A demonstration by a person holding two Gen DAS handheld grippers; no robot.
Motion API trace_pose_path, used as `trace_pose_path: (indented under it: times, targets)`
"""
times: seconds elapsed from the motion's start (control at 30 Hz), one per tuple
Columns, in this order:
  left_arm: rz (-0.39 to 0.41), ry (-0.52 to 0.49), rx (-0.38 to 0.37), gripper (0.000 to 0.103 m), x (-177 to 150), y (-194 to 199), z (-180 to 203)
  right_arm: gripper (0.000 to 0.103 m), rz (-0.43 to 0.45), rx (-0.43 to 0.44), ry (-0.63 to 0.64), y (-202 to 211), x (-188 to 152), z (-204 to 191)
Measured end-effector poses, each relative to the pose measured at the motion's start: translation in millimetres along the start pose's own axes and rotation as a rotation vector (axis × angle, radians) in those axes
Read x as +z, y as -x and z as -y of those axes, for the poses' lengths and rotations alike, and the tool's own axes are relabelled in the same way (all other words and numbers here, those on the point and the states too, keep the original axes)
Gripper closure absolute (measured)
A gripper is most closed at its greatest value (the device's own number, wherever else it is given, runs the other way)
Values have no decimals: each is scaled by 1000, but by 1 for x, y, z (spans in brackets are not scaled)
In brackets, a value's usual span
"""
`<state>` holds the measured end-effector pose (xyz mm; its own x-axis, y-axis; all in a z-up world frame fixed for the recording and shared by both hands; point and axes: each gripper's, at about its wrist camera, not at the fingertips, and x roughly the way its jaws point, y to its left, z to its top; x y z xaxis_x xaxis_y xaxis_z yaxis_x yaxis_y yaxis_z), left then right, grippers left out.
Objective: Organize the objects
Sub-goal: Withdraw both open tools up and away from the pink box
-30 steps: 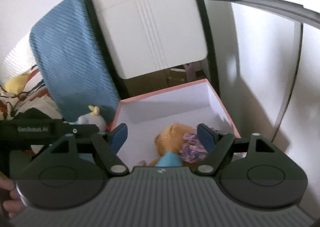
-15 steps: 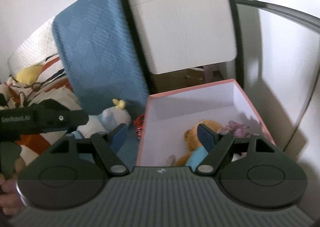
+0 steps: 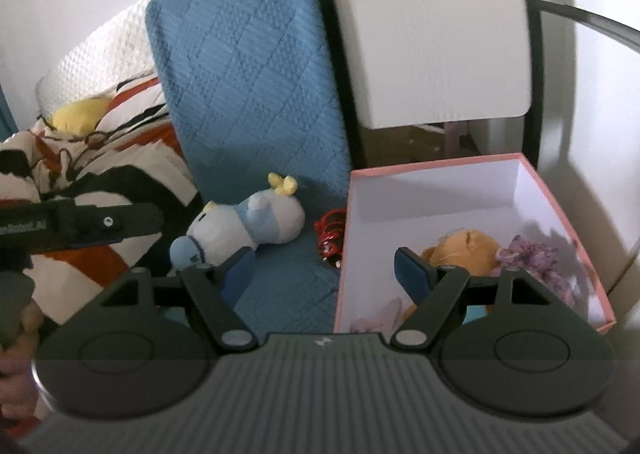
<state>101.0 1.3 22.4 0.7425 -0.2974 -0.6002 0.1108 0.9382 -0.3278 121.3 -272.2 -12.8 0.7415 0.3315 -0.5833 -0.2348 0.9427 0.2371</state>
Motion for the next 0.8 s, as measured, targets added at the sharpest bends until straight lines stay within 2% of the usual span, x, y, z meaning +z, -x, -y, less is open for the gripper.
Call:
trace_pose_path:
  times: [0.23,0.53,0.8]
  targets:
    - [-8,-10,30,14,-10,5,-25,25,-23,16,39,-9,-9,-24]
    - [-13,-34,64,2,-18,0,-45,25,-54,5,50,-22,-19,-36]
    - [-18,-87,71,0,-25,-37,-59,25,-50,7,102,-42,-21,-44]
